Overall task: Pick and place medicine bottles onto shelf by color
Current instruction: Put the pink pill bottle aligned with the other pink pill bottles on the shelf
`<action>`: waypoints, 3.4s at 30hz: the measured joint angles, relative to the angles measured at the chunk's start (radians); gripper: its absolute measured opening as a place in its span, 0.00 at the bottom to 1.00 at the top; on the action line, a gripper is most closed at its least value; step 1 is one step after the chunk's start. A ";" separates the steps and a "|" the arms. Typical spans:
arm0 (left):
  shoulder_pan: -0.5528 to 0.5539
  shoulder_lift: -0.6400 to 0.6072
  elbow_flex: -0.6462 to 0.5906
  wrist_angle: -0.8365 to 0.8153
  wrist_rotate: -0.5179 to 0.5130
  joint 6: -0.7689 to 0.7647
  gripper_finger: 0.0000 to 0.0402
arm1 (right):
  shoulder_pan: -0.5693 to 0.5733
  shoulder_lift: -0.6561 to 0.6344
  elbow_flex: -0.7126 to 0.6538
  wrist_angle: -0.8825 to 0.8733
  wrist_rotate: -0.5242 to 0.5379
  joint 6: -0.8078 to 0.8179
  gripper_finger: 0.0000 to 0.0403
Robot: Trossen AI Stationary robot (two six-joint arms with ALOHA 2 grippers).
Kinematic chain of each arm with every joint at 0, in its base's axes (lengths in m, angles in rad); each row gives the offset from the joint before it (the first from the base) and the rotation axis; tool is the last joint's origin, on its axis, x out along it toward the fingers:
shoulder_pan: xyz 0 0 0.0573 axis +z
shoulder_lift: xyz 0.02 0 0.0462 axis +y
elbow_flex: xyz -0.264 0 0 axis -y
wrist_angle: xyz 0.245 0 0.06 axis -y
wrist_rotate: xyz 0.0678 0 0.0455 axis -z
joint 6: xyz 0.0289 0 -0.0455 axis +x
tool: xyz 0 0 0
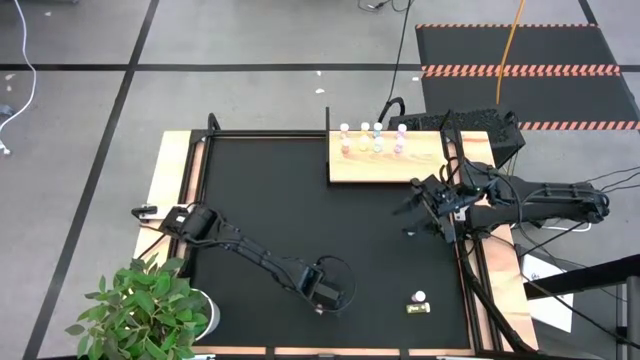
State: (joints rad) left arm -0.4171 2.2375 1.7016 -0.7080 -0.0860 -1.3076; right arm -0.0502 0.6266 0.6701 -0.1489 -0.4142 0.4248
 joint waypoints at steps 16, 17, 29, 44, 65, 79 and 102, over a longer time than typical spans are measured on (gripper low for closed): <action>0.049 -0.004 -0.002 -0.004 0.043 0.003 0.30 | 0.000 -0.002 0.000 0.001 0.054 -0.018 0.67; 0.054 -0.005 -0.002 -0.002 0.051 0.004 0.32 | 0.000 -0.002 0.000 0.003 0.058 -0.018 0.67; 0.141 -0.141 -0.005 0.003 -0.021 0.081 0.26 | 0.000 -0.002 -0.004 -0.031 0.190 0.039 0.67; 0.249 -0.365 -0.003 0.346 -0.407 0.528 0.29 | 0.039 0.020 -0.331 0.530 0.124 0.372 0.67; 0.284 -0.351 -0.002 0.790 -0.411 0.839 0.30 | 0.039 0.084 -0.336 0.840 0.235 0.179 0.67; 0.293 -0.351 -0.002 0.788 -0.414 0.860 0.31 | 0.037 0.186 -0.336 0.966 0.230 0.265 0.54; 0.277 -0.351 -0.002 0.706 -0.338 0.908 0.38 | 0.037 0.224 -0.304 0.850 0.221 0.126 0.24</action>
State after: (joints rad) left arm -0.1397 1.8867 1.6993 -0.0016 -0.4243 -0.3998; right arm -0.0128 0.8502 0.3660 0.7006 -0.1928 0.5513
